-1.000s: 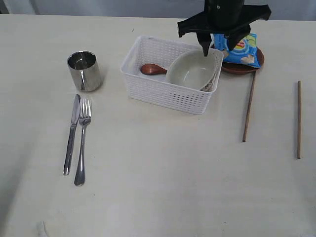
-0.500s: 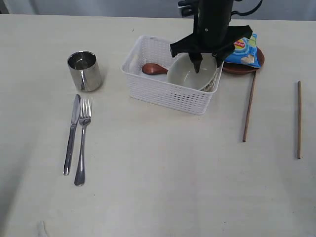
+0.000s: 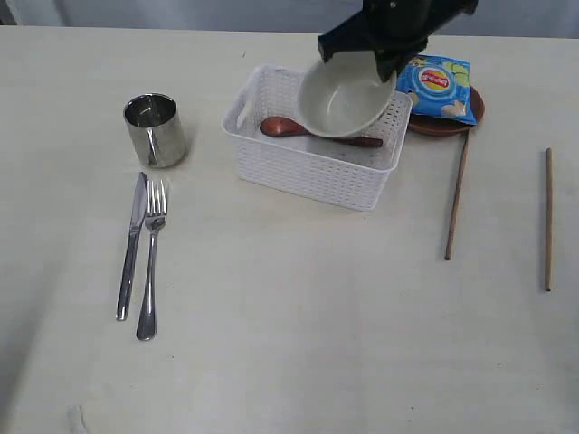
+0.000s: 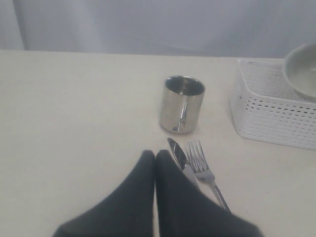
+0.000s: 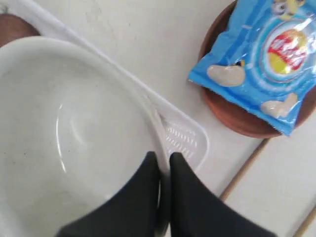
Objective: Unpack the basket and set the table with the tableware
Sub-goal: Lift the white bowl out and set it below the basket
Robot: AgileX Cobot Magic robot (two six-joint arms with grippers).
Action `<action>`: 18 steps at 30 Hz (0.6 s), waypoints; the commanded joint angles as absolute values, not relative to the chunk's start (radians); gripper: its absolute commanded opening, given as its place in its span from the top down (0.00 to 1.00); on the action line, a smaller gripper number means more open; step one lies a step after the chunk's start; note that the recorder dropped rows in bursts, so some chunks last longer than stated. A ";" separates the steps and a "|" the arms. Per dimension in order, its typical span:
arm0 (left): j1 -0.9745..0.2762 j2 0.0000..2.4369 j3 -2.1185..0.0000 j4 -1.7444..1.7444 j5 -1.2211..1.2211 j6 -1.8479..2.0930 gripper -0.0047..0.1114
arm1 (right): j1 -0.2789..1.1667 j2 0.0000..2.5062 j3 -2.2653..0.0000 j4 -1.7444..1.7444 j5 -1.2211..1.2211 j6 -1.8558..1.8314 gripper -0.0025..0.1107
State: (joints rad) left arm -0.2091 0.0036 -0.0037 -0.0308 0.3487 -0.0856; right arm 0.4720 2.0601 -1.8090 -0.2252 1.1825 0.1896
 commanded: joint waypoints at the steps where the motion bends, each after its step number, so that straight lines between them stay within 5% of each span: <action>1: -0.214 0.000 0.000 -0.030 0.347 -0.083 0.96 | 0.468 1.945 -1.830 -0.229 1.221 0.174 0.98; 6: -0.214 0.000 0.000 -0.030 0.347 -0.083 0.96 | 0.464 1.840 -1.785 -0.054 1.221 0.031 0.98; 18: -0.214 0.000 0.000 -0.030 0.347 -0.083 0.96 | 0.449 1.720 -1.271 0.480 0.980 -0.345 0.98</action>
